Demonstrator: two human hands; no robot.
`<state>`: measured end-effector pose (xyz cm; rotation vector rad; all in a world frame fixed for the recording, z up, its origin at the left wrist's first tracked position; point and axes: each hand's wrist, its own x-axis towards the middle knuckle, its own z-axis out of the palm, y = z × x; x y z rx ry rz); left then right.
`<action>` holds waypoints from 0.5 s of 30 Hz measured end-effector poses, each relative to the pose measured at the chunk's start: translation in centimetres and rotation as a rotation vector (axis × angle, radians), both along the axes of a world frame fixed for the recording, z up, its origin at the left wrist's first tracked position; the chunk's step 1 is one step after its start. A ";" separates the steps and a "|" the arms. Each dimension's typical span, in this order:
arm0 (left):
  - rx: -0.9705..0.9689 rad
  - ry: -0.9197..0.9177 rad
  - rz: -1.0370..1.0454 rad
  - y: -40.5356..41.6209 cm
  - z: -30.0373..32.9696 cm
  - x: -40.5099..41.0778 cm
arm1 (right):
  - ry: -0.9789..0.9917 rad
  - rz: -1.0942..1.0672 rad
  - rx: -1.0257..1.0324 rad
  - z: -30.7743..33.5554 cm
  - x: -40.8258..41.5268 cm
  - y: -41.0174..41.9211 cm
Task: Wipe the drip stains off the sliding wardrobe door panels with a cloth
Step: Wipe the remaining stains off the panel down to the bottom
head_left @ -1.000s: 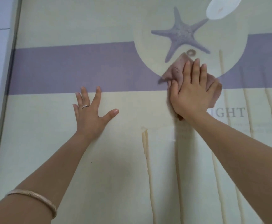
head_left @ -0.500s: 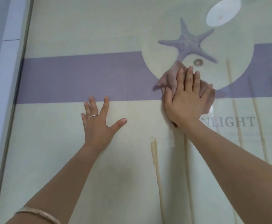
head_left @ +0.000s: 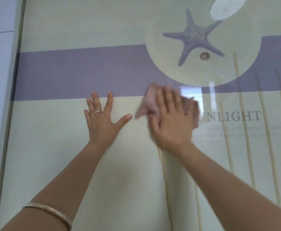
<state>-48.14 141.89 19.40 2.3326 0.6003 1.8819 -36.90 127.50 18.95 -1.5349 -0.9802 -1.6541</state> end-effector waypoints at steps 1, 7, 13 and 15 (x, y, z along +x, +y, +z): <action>0.001 -0.004 0.004 0.0 -0.1 0.0 | 0.073 -0.091 -0.129 -1.2 0.7 0.9; 0.004 0.026 -0.015 -0.2 0.0 -0.4 | 0.018 -0.169 -0.072 -0.1 4.2 -3.0; 0.021 0.011 -0.005 0.1 -0.1 -0.2 | 0.084 -0.108 -0.019 -3.8 1.4 1.4; 0.023 0.014 -0.003 -0.1 -0.2 -0.2 | -0.047 -0.119 -0.161 -4.8 1.9 0.7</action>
